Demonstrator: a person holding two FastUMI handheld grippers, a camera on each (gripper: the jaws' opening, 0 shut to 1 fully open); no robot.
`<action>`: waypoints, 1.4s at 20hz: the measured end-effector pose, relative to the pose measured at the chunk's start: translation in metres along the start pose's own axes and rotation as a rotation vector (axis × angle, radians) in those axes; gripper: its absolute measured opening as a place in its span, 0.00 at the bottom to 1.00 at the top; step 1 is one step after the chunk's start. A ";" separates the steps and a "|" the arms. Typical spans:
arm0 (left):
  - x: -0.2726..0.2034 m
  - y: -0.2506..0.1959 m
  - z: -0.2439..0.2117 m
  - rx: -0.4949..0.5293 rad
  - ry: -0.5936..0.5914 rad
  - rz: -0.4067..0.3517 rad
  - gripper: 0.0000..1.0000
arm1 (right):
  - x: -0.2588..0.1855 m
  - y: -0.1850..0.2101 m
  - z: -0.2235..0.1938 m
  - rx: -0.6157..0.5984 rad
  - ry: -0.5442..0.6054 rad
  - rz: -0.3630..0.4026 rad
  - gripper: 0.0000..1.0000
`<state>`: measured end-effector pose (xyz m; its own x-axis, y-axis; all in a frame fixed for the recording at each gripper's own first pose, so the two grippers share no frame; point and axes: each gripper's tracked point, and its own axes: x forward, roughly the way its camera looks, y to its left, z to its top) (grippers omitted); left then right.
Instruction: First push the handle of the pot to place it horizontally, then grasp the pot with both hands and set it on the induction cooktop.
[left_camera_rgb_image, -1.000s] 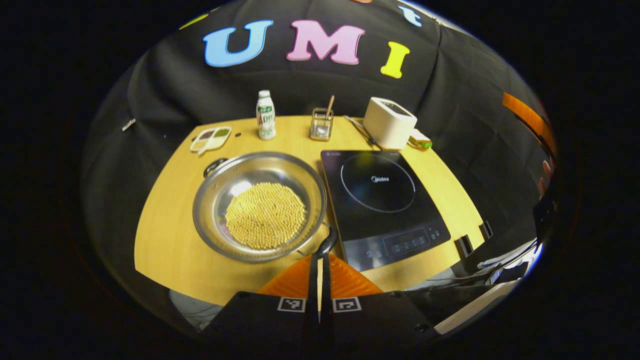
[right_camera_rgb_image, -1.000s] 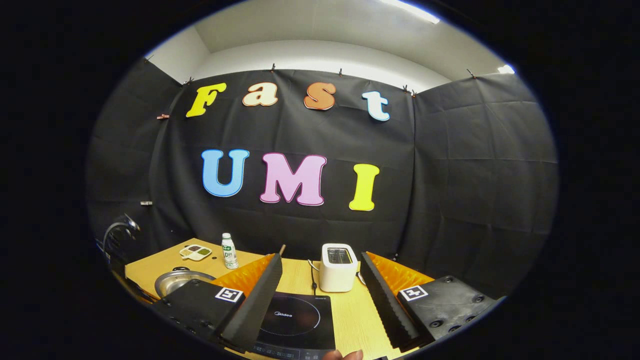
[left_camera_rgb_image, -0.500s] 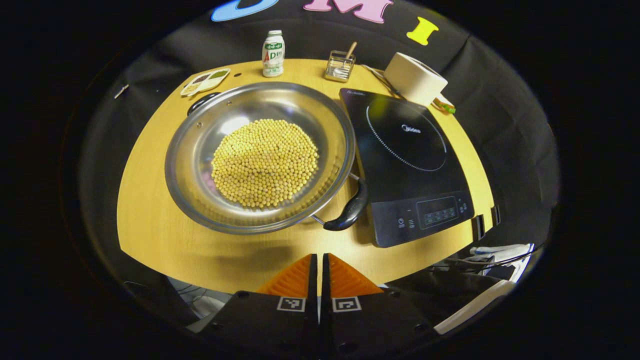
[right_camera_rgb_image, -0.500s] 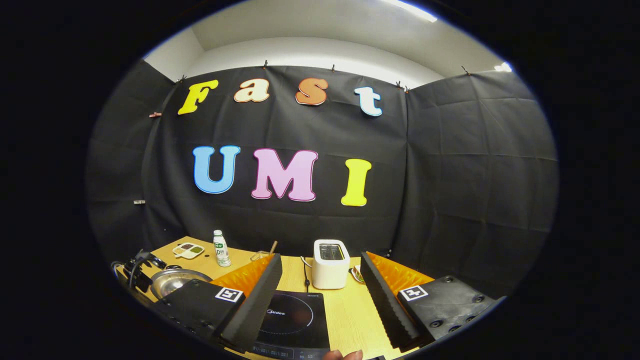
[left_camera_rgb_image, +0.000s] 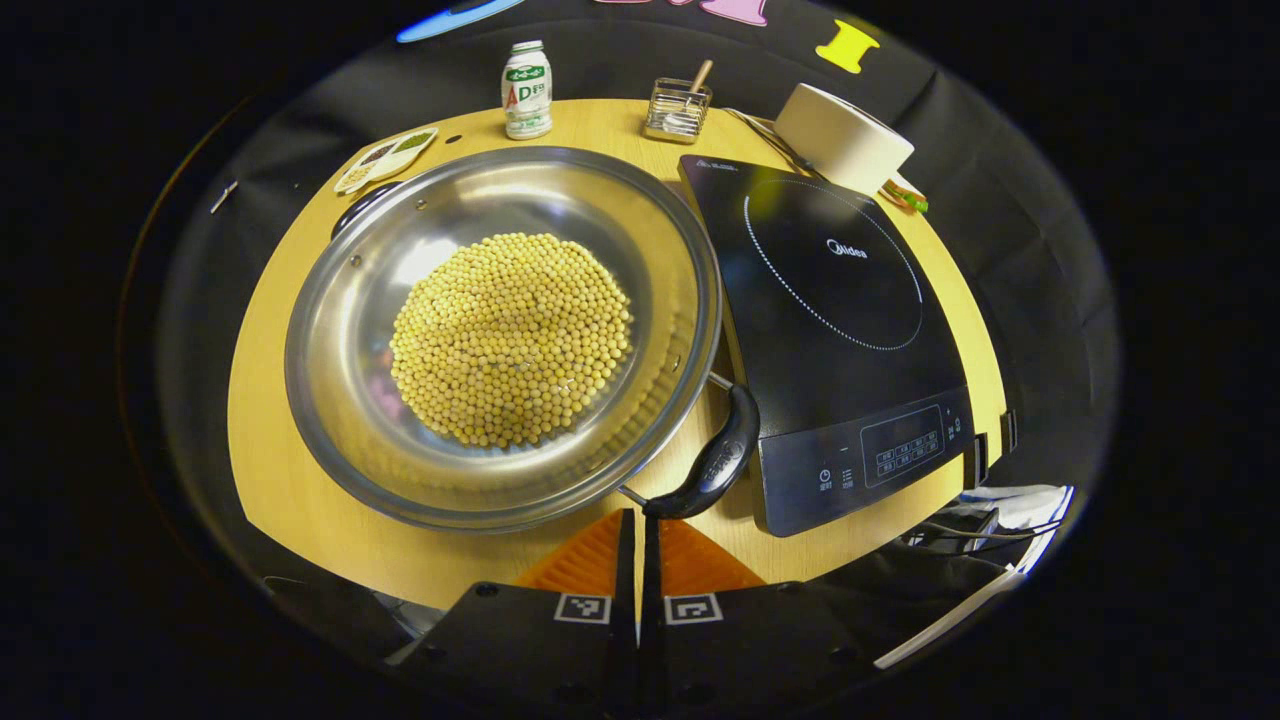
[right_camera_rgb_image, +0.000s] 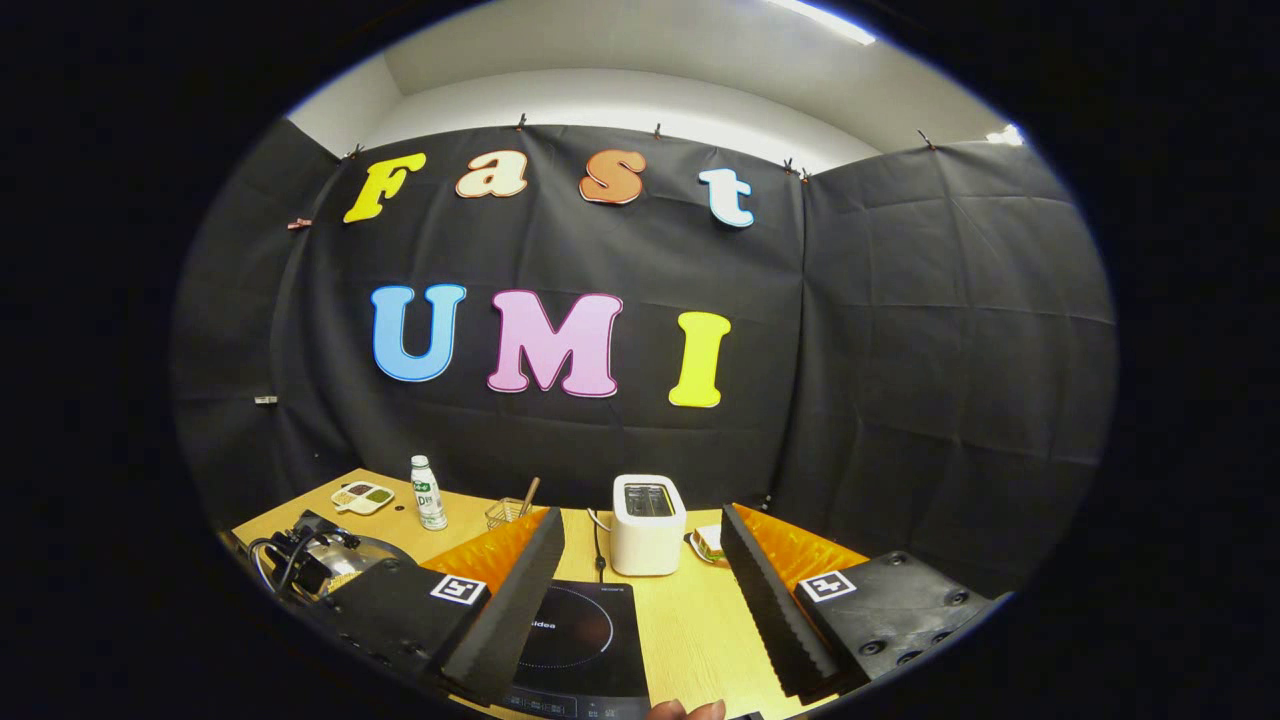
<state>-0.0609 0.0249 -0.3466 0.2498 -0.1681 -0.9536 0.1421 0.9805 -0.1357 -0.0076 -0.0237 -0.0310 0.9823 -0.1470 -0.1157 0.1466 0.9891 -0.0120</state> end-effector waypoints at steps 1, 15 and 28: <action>0.001 -0.002 0.002 0.007 0.004 0.001 0.07 | 0.001 -0.001 -0.002 0.001 0.003 -0.003 0.97; 0.022 -0.021 0.074 -0.102 -0.047 -0.048 0.05 | 0.008 -0.011 -0.014 -0.020 0.022 -0.024 0.98; 0.038 -0.018 0.130 -0.044 -0.119 0.003 0.05 | 0.011 -0.014 -0.031 -0.014 0.058 -0.035 0.98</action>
<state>0.0708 -0.0124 -0.3458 0.3629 -0.1731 -0.9156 0.0991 0.9842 -0.1468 -0.0021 -0.0392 -0.0632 0.9683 -0.1812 -0.1720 0.1786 0.9834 -0.0306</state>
